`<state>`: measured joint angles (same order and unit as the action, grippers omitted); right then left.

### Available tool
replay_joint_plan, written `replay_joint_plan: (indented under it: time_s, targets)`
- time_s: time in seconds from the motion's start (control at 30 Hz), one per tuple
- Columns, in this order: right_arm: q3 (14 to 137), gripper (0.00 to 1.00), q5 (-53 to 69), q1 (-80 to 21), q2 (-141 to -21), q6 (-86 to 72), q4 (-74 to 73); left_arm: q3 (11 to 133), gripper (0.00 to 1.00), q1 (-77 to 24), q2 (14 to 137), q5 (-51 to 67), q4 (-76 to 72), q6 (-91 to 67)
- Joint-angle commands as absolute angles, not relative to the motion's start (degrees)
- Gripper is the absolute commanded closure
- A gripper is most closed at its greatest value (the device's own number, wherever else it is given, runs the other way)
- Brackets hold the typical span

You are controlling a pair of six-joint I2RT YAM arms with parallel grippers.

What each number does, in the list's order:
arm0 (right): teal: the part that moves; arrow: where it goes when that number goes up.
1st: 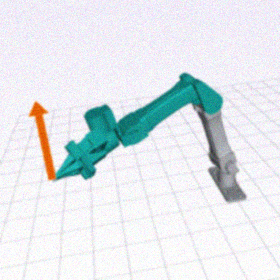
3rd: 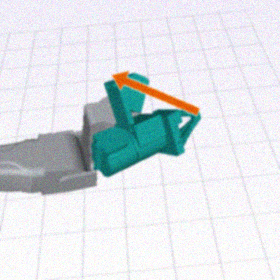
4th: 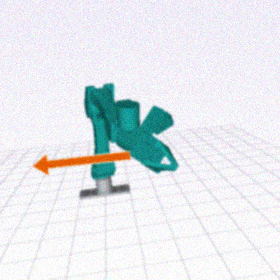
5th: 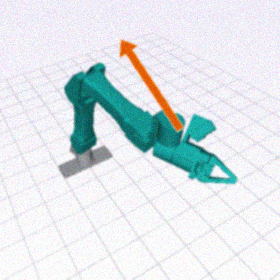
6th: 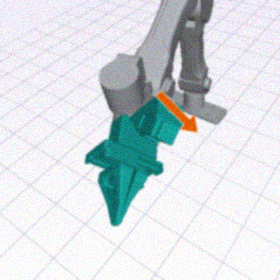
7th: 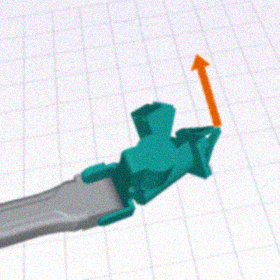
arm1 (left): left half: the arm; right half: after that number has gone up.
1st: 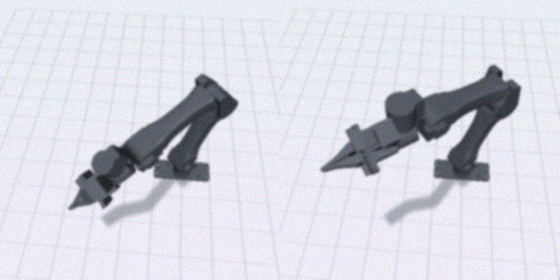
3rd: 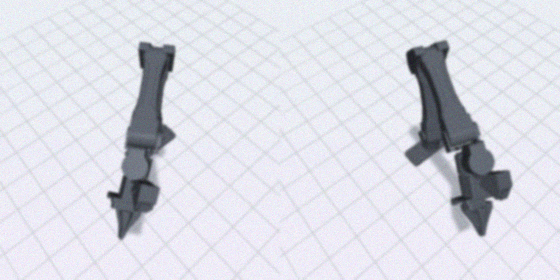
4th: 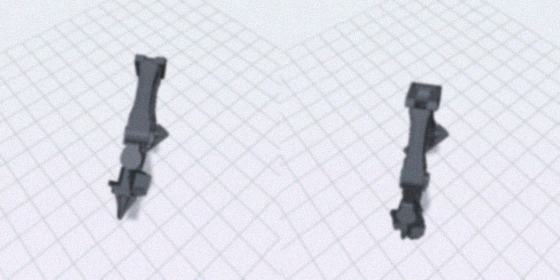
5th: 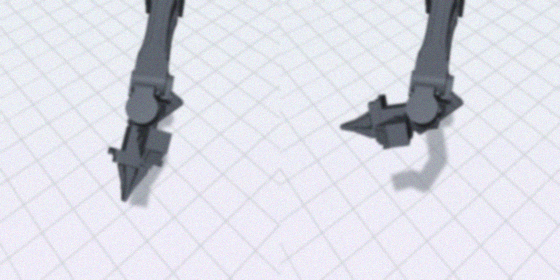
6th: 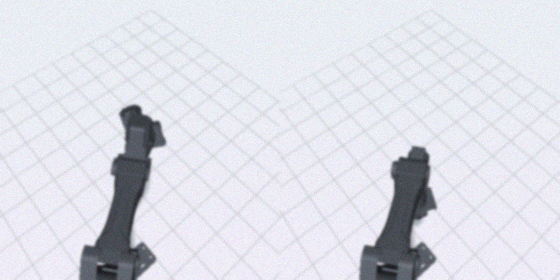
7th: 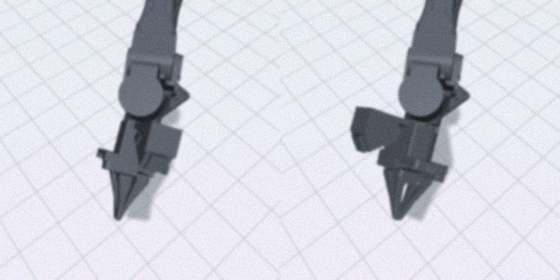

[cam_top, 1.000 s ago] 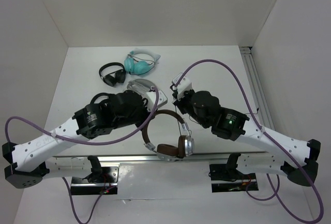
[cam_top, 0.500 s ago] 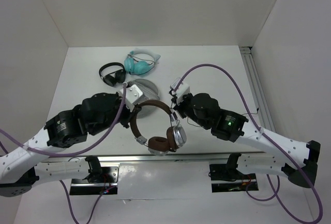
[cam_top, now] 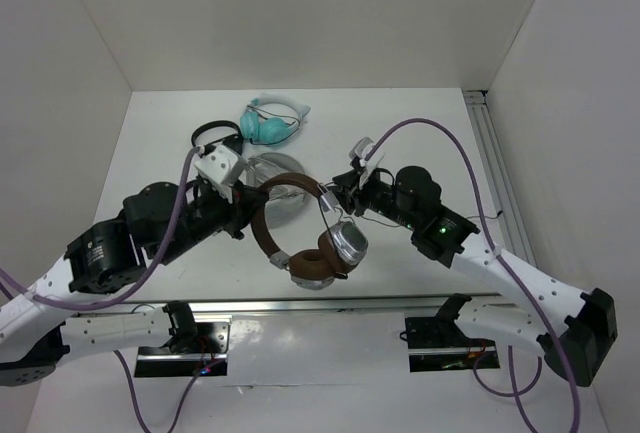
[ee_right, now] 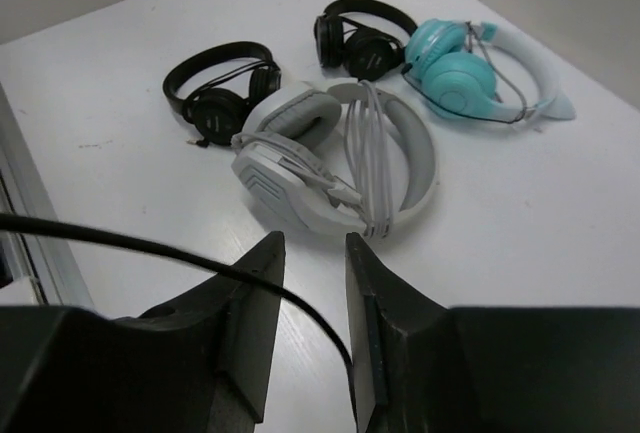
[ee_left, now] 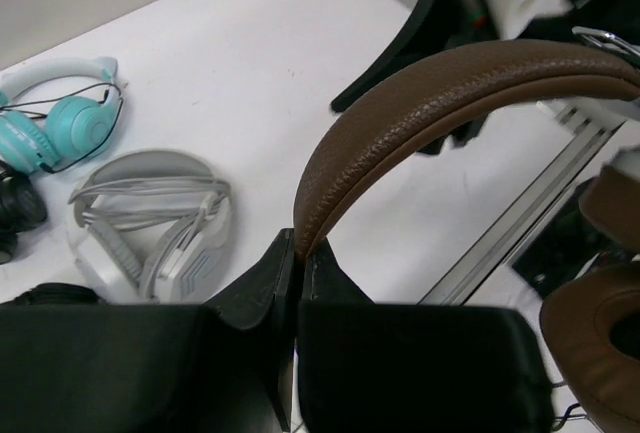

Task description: Wrap the headphones

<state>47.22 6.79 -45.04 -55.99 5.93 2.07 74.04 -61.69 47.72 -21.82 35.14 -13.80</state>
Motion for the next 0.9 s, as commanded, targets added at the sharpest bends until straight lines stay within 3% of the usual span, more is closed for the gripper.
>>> replay_joint_plan:
  time_s: [0.0,0.1,0.3,0.57,0.73,0.87]
  targets:
    - [42.99,0.61,20.37,-41.14,-59.66,-0.42,15.18,77.26,1.00,-62.05,46.84,-22.40,25.23,-20.56]
    - [39.30,0.61,24.95,-38.15,-63.53,-4.38,26.15,79.53,1.00,-62.05,47.55,-25.38,25.22,-23.80]
    - [31.83,0.61,26.10,-36.30,-67.06,-8.43,35.84,83.75,1.00,-62.05,49.39,-39.96,27.95,-32.25]
    - [21.99,0.61,27.16,-34.89,-68.91,-13.44,47.98,92.62,1.00,-62.05,55.19,-50.88,38.13,-45.07]
    - [18.02,0.94,28.21,-34.89,-71.54,-15.47,53.87,95.00,1.00,-62.05,58.35,-53.95,38.14,-47.20]
    - [15.73,0.94,26.89,-34.89,-71.54,-16.08,56.51,97.55,1.00,-62.05,61.78,-54.76,38.67,-47.81]
